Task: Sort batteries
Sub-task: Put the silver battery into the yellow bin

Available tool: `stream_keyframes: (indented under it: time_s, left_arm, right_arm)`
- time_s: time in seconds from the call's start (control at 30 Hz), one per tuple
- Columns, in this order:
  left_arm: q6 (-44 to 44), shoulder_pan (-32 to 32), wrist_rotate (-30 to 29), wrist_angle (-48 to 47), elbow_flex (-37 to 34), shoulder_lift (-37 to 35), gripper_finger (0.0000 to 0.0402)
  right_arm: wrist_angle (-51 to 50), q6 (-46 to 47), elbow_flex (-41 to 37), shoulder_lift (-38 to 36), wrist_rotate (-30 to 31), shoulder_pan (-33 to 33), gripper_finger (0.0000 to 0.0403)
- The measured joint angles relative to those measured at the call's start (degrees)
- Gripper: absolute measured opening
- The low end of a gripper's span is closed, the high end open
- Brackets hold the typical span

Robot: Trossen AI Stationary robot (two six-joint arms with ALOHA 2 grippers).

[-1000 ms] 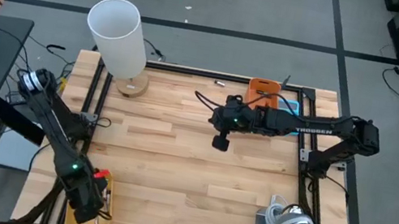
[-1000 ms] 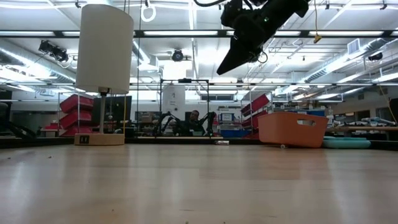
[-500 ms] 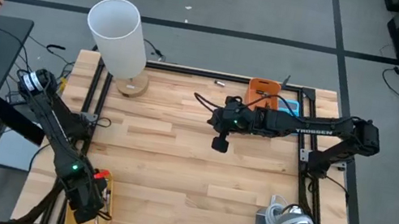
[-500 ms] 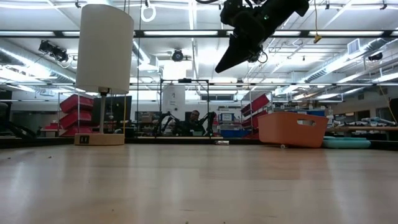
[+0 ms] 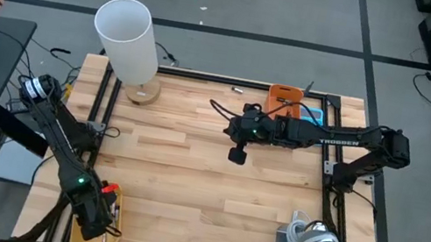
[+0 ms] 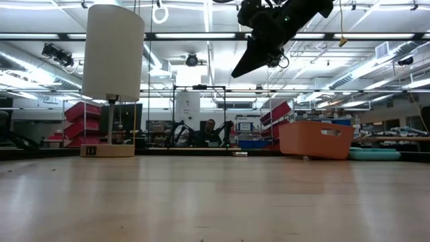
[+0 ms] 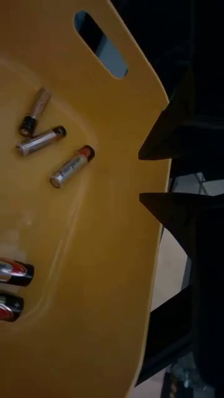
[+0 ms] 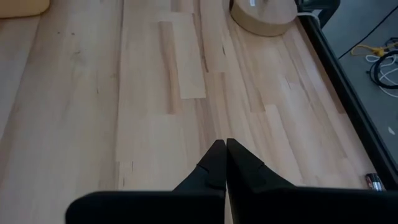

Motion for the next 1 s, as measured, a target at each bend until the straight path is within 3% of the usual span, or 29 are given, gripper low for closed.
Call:
stream_keyframes:
  time_s: [0.13, 0.27, 0.4, 0.77, 1.0]
  left_arm:
    - [2.1, 0.5, 0.6, 0.3, 0.0, 0.0, 0.0096]
    - [5.1, 1.6, 2.7, 0.2, 0.0, -0.1, 0.0096]
    - [9.7, 3.0, 0.5, 0.4, 0.0, -0.1, 0.0096]
    - [24.2, 8.7, -3.6, -4.0, 2.0, -0.1, 0.0096]
    - [36.9, 11.1, -15.1, -13.9, 6.6, -0.1, 0.0096]
  right_arm:
    - [1.2, 0.0, 0.0, 0.0, 3.3, -0.1, 0.0]
    - [2.4, -0.3, 0.0, 0.0, 12.1, -0.1, 0.0]
    - [2.8, -2.0, 0.1, 0.0, 17.5, -0.8, 0.0]
    - [2.1, -4.4, 7.7, 0.0, 16.5, -6.1, 0.0]
    - [0.6, -8.0, 11.5, 1.1, 9.1, -10.1, 0.0]
